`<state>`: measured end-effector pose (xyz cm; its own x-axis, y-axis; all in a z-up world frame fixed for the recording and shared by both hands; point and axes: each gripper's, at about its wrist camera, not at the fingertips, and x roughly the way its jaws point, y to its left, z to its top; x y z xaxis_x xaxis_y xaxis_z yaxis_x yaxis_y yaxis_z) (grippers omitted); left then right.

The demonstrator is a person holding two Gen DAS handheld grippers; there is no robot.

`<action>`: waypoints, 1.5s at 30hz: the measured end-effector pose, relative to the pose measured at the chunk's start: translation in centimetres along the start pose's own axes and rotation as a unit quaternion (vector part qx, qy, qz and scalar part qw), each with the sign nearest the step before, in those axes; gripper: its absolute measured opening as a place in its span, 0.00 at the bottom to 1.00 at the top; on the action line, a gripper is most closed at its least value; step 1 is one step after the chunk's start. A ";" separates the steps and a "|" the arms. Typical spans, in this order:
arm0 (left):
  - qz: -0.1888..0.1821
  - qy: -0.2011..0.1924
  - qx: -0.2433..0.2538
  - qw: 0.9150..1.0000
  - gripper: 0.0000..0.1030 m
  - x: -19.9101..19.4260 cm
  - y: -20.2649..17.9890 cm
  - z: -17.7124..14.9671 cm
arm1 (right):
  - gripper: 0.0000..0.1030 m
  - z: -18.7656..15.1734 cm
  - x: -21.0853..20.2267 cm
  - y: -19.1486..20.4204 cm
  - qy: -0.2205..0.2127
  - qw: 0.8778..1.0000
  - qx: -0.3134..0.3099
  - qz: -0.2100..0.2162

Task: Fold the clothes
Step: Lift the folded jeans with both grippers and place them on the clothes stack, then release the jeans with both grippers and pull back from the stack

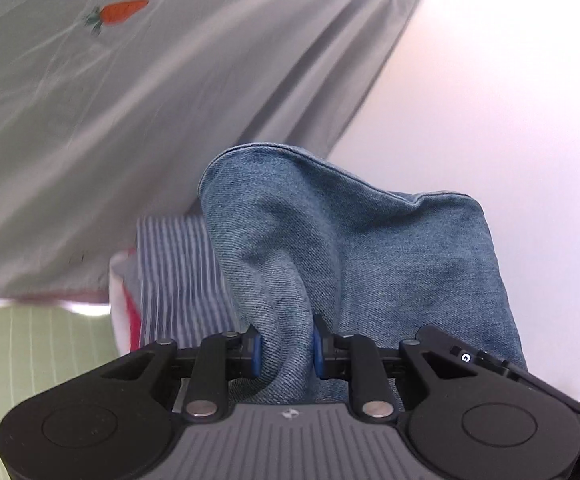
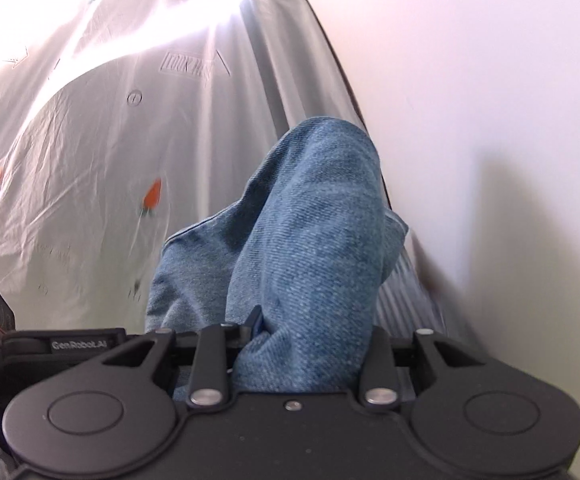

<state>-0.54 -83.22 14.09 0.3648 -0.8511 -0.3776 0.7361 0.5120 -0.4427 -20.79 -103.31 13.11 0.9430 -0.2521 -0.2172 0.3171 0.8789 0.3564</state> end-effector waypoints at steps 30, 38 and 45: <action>0.175 0.002 0.133 0.975 1.00 3.5 2.4 -4.0 | 0.97 -5.1 7.4 -1.3 0.000 0.975 -0.118 -0.188; 0.141 0.025 0.138 0.980 1.00 -4.9 -1.0 -11.4 | 1.00 -8.8 -1.9 3.5 0.018 0.972 -0.115 -0.203; 0.125 0.056 0.134 0.981 1.00 -9.9 -1.7 -16.2 | 1.00 -14.1 -9.4 6.0 0.062 0.969 -0.076 -0.228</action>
<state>-14.65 -73.75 5.43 0.4998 -0.6762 -0.5413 0.7600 0.6421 -0.1004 -29.19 -89.97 4.51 0.6860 -0.5859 -0.4314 0.6706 0.7391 0.0625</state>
